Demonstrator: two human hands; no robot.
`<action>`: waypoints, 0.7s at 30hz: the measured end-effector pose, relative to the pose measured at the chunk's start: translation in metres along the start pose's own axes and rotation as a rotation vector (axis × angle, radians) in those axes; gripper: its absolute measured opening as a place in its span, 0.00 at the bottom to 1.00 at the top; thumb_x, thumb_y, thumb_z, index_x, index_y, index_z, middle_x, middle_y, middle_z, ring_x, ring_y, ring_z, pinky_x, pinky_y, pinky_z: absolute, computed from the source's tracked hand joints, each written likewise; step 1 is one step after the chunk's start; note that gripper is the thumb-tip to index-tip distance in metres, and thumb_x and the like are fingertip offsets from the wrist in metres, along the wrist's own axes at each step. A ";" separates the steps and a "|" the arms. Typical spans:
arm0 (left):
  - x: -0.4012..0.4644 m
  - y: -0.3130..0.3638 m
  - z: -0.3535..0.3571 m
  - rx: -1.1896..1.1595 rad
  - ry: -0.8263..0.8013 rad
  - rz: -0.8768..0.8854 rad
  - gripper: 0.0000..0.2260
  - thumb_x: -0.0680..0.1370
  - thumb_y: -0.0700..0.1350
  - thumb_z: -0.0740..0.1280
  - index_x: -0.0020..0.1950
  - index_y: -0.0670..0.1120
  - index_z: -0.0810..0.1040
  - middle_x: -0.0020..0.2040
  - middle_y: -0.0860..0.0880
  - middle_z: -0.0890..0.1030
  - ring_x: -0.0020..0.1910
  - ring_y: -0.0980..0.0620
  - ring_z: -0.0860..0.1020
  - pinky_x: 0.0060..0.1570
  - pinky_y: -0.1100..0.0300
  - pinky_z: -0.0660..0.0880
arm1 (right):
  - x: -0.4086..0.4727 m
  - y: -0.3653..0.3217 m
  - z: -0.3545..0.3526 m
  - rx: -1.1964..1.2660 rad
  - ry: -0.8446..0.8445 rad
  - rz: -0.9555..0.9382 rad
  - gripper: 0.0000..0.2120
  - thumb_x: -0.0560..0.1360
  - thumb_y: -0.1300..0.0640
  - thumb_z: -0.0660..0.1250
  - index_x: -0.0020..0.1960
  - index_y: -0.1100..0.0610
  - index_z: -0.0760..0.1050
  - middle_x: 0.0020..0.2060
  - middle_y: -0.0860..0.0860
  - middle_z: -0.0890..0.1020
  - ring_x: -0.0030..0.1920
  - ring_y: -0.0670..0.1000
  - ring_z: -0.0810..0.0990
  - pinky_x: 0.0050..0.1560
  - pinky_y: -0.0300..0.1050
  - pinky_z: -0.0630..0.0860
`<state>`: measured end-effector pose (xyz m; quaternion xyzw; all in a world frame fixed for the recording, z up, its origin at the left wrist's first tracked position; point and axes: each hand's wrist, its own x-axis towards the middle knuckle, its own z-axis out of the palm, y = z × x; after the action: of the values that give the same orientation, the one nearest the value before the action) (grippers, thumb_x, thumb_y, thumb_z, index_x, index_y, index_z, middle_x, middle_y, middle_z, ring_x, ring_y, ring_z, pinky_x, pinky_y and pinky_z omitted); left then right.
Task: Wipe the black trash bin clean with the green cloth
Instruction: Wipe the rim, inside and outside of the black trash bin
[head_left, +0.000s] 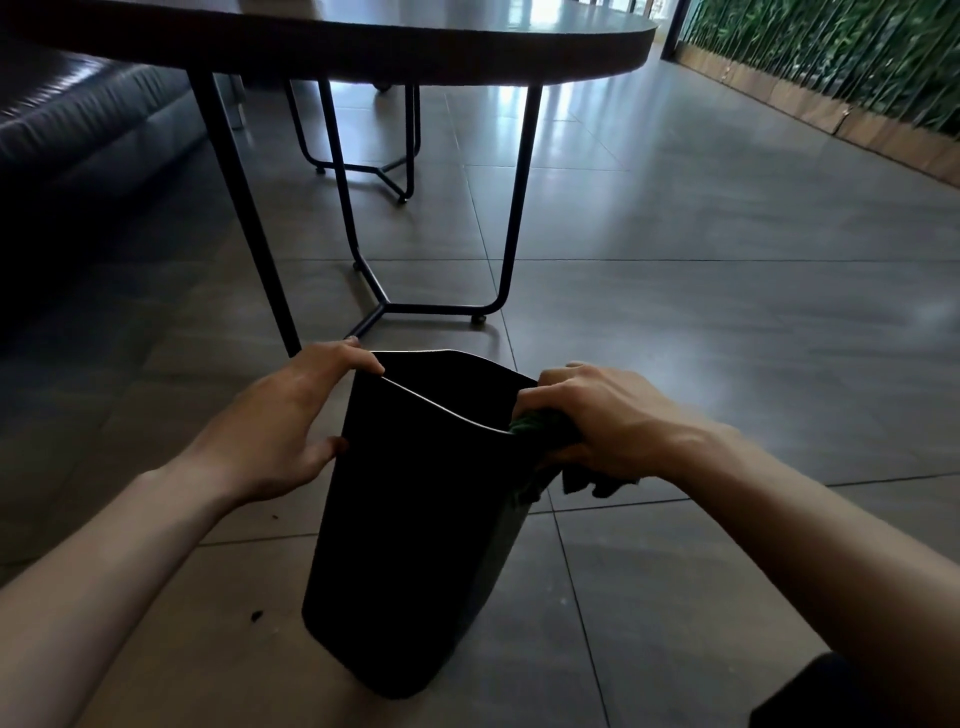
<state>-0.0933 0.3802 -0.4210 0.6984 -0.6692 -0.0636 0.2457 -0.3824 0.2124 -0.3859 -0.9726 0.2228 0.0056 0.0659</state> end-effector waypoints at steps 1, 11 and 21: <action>0.000 0.002 0.000 0.003 0.014 -0.012 0.34 0.69 0.43 0.79 0.67 0.64 0.66 0.75 0.58 0.67 0.74 0.55 0.69 0.64 0.56 0.68 | 0.000 -0.003 0.001 -0.027 0.020 -0.019 0.21 0.74 0.39 0.74 0.64 0.34 0.73 0.50 0.40 0.76 0.55 0.50 0.78 0.40 0.45 0.68; 0.002 0.046 0.006 -0.201 0.015 -0.005 0.32 0.62 0.70 0.75 0.63 0.66 0.70 0.76 0.60 0.65 0.77 0.60 0.62 0.71 0.52 0.66 | 0.008 -0.045 0.007 -0.120 0.226 -0.055 0.20 0.74 0.37 0.70 0.63 0.36 0.72 0.50 0.43 0.78 0.53 0.52 0.78 0.37 0.45 0.62; -0.002 0.029 0.023 -0.087 -0.151 -0.184 0.54 0.59 0.71 0.76 0.79 0.65 0.52 0.84 0.52 0.44 0.81 0.45 0.57 0.74 0.49 0.62 | 0.009 -0.086 0.026 -0.191 0.285 0.026 0.15 0.78 0.44 0.69 0.62 0.44 0.74 0.51 0.49 0.78 0.51 0.56 0.78 0.37 0.48 0.65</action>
<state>-0.1294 0.3762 -0.4293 0.7385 -0.6157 -0.1672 0.2181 -0.3368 0.2891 -0.4014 -0.9625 0.2408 -0.1104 -0.0593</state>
